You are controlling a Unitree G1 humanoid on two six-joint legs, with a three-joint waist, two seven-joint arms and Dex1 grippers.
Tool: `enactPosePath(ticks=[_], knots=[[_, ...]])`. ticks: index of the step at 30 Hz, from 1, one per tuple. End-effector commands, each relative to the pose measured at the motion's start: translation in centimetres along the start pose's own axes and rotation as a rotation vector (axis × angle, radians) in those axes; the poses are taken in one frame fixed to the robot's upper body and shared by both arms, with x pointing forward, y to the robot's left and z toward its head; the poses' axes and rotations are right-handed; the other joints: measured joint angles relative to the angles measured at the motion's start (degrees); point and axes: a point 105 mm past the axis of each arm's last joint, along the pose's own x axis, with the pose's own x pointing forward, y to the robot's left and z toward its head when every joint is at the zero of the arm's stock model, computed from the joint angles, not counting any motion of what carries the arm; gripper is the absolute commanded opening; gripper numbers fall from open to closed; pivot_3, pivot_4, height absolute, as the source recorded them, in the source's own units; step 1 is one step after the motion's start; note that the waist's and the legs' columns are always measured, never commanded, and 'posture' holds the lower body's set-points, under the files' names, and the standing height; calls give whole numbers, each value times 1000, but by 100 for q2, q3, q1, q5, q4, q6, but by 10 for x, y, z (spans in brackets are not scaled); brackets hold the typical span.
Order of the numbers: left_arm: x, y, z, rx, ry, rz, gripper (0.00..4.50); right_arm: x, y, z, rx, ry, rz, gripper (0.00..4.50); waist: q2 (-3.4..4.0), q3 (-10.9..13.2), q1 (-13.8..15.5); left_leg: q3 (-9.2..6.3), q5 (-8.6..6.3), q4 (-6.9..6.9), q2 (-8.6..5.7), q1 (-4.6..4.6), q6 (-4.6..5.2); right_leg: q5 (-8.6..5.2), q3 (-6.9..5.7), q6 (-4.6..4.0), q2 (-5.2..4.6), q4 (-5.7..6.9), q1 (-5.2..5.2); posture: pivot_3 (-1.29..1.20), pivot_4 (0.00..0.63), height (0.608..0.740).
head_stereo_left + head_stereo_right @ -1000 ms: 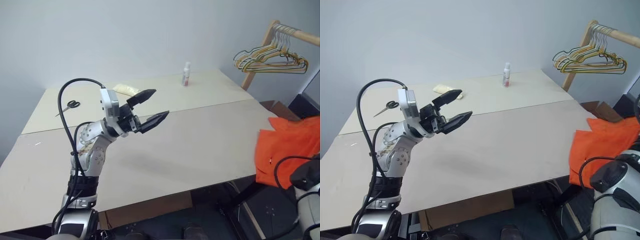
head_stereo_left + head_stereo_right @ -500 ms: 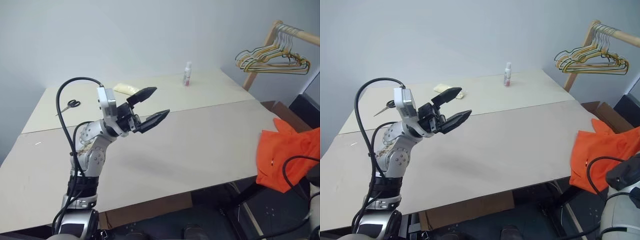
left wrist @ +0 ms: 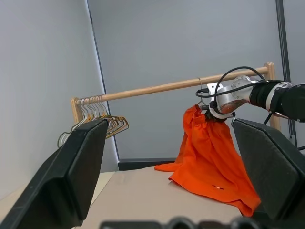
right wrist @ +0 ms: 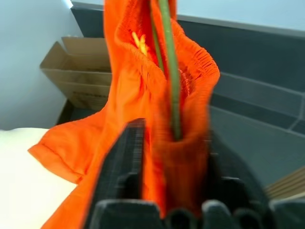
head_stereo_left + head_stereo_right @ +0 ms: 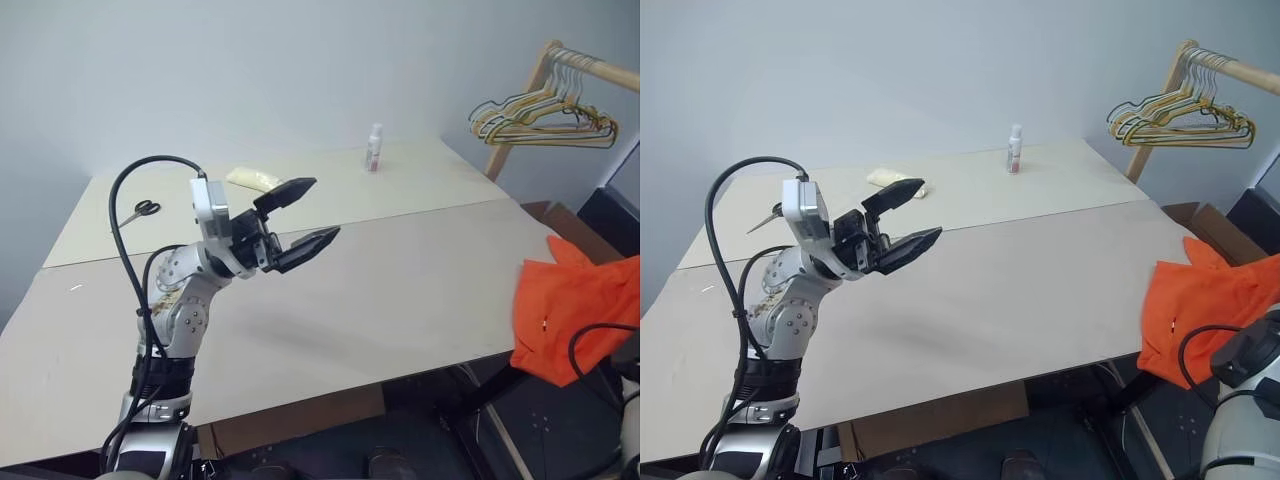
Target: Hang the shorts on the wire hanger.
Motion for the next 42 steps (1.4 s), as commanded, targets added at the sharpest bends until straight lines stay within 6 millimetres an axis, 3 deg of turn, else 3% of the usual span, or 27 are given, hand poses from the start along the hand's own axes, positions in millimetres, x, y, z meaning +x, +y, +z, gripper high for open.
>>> enactPosePath(ticks=[1, 5, 13, 19, 22, 28, 31, 37, 39, 42], knots=[[2, -1, 10, 30, -5, -24, 4500, -8, -9, 29, -15, -111, -44, 3184, 0, 0, 11, 0, 0, 0, 0, 1, 0, 0, 0, 0, 1, 0, 0, 27, 0, 740], [0, -1, 10, 38, 7, -19, 4500, -12, -10, 34, -58, -154, -86, 4455, 0, 0, 31, 3, 0, -1, 3, 0, 0, 1, 6, 2, 4, 0, 0, 44, 0, 740], [-3, 0, 8, 48, 14, 10, 4500, -38, -1, 71, -119, -375, -140, 4455, 0, 0, 159, 16, 0, -1, 4, 15, 1, 4, 25, 6, 10, 3, -4, 68, 0, 740], [-5, 1, 2, 51, 51, 37, 4500, -84, 29, 114, -200, -772, -63, 4455, 1, 0, 180, 23, -1, -1, 4, 13, 1, 8, 34, 13, 12, 3, -14, 76, 0, 740], [-6, 2, -1, 61, 73, 49, 4500, -104, 52, 120, -308, -935, 9, 4455, 1, 0, 174, 26, -1, -2, 4, 14, 1, 8, 37, 13, 13, 2, -15, 91, 0, 740], [-19, 10, -6, 83, 145, 107, 4500, -156, 123, 97, -687, -1323, 176, 4455, 0, 1, 159, 47, -1, -2, 5, 23, 2, 10, 56, 15, 15, 5, -20, 85, 0, 740], [-29, 16, -8, 80, 193, 139, 4500, -173, 149, 78, -792, -1401, 306, 4455, -2, 2, 159, 48, -1, -2, 9, 26, 1, 11, 58, 14, 20, 5, -19, 72, 0, 740], [-52, 24, -10, 82, 283, 173, 4500, -199, 182, 39, -893, -1426, 589, 4455, -4, 3, 155, 50, -1, -3, 10, 22, 0, 12, 61, 16, 18, 4, -29, 73, 0, 740], [-62, 26, -12, 81, 327, 191, 4500, -208, 192, 15, -932, -1374, 769, 4455, -6, 3, 161, 49, 4, -5, 12, 20, -10, 12, 59, 16, 19, 4, -32, 81, 0, 740], [-80, 25, -20, 59, 400, 200, 4500, -223, 199, -33, -969, -1163, 1149, 4455, -9, 3, 166, 44, 6, -8, 16, 23, -14, 12, 51, 16, 20, 3, -28, 92, 0, 740]])
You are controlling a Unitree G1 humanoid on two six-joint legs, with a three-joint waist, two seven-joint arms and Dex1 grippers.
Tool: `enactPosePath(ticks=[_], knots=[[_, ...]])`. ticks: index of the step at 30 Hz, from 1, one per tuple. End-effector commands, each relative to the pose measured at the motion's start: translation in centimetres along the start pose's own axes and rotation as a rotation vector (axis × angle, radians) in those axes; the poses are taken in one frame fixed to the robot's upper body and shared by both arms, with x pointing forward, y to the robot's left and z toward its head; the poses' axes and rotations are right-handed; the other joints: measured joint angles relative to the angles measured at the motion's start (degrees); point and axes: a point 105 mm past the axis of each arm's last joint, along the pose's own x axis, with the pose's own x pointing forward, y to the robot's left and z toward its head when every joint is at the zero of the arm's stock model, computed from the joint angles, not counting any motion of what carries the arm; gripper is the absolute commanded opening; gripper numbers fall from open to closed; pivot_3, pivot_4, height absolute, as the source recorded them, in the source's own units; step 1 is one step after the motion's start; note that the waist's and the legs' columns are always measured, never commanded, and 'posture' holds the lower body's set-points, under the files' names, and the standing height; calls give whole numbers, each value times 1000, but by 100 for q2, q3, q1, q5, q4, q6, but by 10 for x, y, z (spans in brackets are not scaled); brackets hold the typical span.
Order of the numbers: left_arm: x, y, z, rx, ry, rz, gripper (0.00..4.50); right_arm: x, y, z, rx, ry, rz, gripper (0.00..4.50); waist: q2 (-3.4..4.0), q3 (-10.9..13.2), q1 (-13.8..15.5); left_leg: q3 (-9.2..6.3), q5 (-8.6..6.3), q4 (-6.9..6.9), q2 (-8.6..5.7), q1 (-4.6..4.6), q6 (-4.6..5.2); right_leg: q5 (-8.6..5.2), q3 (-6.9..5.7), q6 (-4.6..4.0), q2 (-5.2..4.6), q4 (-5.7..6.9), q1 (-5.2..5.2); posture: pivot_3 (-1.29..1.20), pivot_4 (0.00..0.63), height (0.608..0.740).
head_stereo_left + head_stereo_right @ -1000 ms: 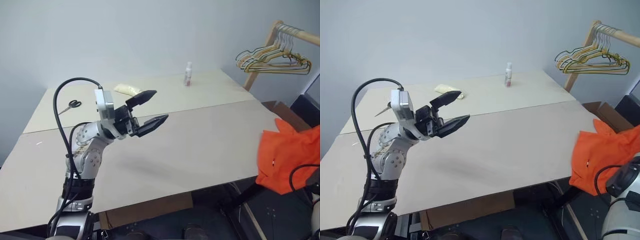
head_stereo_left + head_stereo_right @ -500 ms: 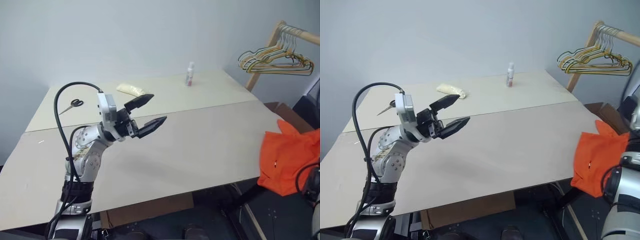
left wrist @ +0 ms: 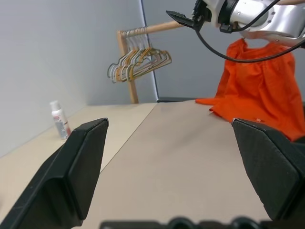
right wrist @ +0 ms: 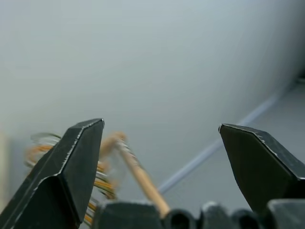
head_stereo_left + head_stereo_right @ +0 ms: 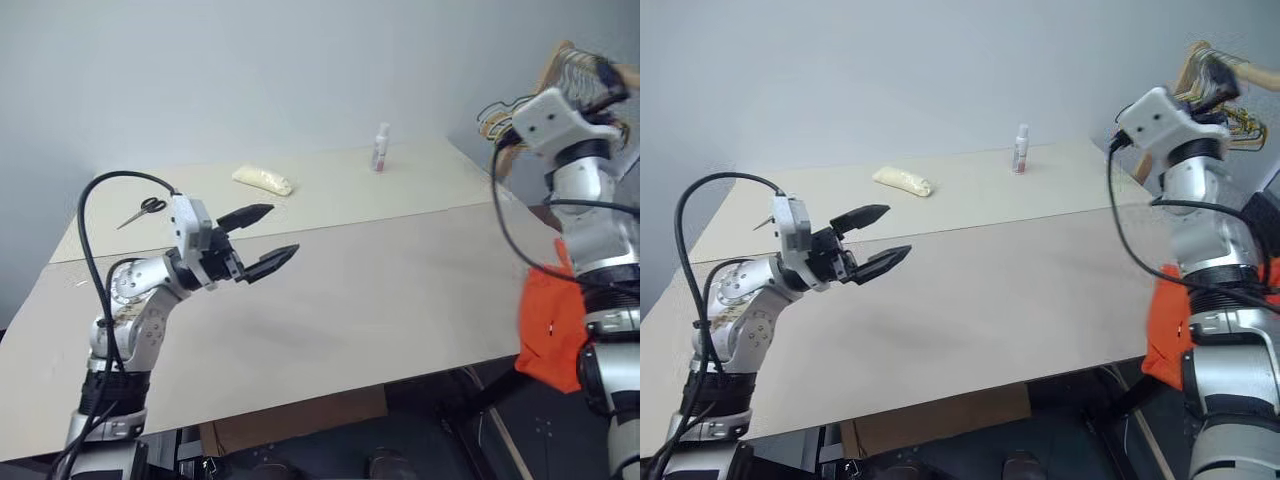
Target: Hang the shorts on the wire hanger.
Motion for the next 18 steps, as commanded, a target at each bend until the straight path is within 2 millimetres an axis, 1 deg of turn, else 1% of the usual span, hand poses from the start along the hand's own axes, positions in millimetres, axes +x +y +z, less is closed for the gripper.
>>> enactPosePath(ticks=[1, 2, 4, 6, 8, 11, 13, 15, 18], knots=[[-19, 4, -10, -13, 65, 12, 4500, -17, 40, 25, 230, -71, 343, 4455, -2, 1, 7, -2, 0, -1, -1, -1, 0, 0, -1, 0, -2, 0, -1, 96, 0, 740], [-23, 3, -16, -17, 89, 21, 4500, -26, 54, 29, 260, -82, 446, 4455, -2, 1, 19, -4, -2, -2, 1, -1, 3, 0, -4, 0, -1, -1, -1, 100, 0, 740], [-30, 2, -24, -27, 128, 32, 4500, -44, 72, 33, 303, -102, 598, 4455, -4, 3, 71, -12, -9, -2, 0, -8, 16, 0, -12, 0, -4, 1, -6, 108, 0, 740], [-37, 1, -31, -22, 168, 39, 4500, -61, 85, 39, 383, -118, 727, 4455, -5, 4, 135, -14, -10, -2, -1, -12, 17, 0, -16, 0, -8, -1, -9, 114, 0, 740], [-43, 1, -35, -7, 200, 40, 4500, -75, 93, 43, 390, -144, 824, 4455, -6, 4, 179, -19, -10, -2, -1, -13, 16, -1, -21, -1, -8, -1, -10, 128, 0, 740], [-47, 2, -36, 9, 227, 45, 4500, -94, 108, 40, 330, -146, 931, 4455, -9, 6, 291, -31, -10, -2, -1, -13, 10, -1, -36, -2, -9, 0, -10, 144, 0, 740], [-47, 1, -35, 10, 228, 43, 4500, -104, 116, 38, 305, -147, 970, 4455, -11, 6, 357, -37, -11, -2, -1, -12, 7, -1, -46, -3, -11, 3, -8, 155, 0, 740], [-47, 0, -33, 11, 230, 31, 4500, -110, 122, 36, 291, -142, 988, 4455, -13, 7, 433, -43, -9, -2, -1, -13, 1, 2, -54, -8, -12, 5, -7, 169, 0, 740], [-46, -1, -31, 8, 223, 19, 4500, -111, 128, 33, 295, -110, 987, 4455, -13, 7, 471, -47, -3, -2, -2, -13, -9, 7, -61, -16, -10, 7, -7, 182, 0, 740]])
